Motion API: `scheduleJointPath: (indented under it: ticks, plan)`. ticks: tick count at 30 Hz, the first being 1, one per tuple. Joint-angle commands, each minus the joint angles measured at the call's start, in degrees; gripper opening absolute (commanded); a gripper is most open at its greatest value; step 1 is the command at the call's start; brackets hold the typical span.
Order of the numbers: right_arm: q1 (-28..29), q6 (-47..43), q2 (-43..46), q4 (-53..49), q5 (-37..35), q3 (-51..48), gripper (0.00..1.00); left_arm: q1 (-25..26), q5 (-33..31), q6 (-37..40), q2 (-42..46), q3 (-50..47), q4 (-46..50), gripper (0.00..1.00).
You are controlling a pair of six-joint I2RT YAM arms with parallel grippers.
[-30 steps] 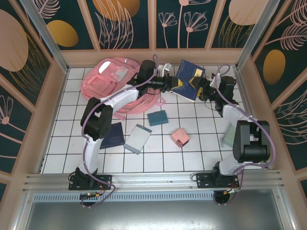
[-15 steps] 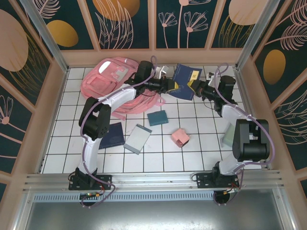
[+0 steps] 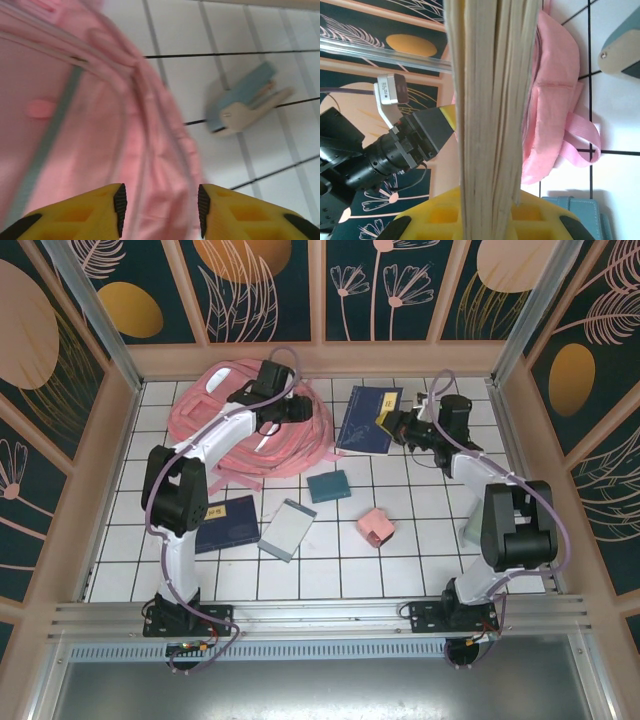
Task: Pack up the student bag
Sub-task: Pass the book, then open the student bag at the top-center of the table.
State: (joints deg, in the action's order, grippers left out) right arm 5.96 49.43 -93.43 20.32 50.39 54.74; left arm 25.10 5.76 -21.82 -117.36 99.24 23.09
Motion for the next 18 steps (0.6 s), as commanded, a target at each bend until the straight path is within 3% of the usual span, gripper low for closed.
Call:
scheduleJointPath:
  ticks: [1,14,17,18]
  plan:
    - [1.0,-0.4,-1.6,2.9,0.3,3.0,0.0,0.4,-12.0,7.5,-0.5,-2.1,5.4,0.5]
    - [1.8,0.8,-4.4,4.3,0.9,4.0,0.0,2.1,-9.2,13.2,-3.3,-4.5,4.8,0.59]
    - [1.9,1.2,-4.6,4.5,0.8,4.1,0.0,2.3,-11.3,13.7,-4.8,-4.1,5.3,0.51]
    - [2.0,1.2,-4.6,4.5,0.8,4.2,0.0,2.3,-12.2,13.7,-5.4,-3.9,5.5,0.42]
